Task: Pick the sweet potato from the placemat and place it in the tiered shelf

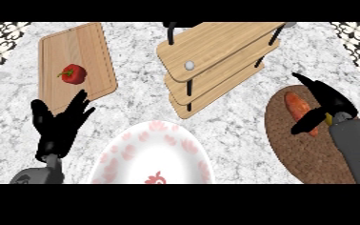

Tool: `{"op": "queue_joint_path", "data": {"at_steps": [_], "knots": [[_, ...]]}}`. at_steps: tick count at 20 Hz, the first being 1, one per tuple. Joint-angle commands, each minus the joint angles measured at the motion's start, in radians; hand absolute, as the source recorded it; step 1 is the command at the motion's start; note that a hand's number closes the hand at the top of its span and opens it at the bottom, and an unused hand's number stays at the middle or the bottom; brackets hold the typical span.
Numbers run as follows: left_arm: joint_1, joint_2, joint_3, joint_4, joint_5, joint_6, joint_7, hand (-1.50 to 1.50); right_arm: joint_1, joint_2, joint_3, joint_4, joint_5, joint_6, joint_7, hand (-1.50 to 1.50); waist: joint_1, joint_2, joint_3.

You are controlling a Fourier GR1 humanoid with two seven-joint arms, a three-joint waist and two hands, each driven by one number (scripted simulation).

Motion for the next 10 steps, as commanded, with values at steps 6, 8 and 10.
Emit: {"op": "queue_joint_path", "data": {"at_steps": [6, 8, 10], "knots": [[-0.004, 0.004, 0.022, 0.039, 0.014, -0.032, 0.036, 0.0, 0.074, -0.025, 0.098, -0.034, 0.053, 0.111, -0.177, 1.5, -0.011, 0.005, -0.007], [0.017, -0.032, -0.007, 0.013, -0.017, -0.003, 0.024, 0.0, 0.031, 0.034, 0.081, -0.001, 0.057, 0.075, -0.152, 1.5, -0.005, 0.005, -0.007], [0.006, -0.055, -0.016, 0.004, -0.05, 0.052, 0.043, 0.0, 0.036, 0.041, 0.076, -0.109, 0.039, 0.107, -0.105, 1.5, -0.011, 0.003, -0.007]]}}
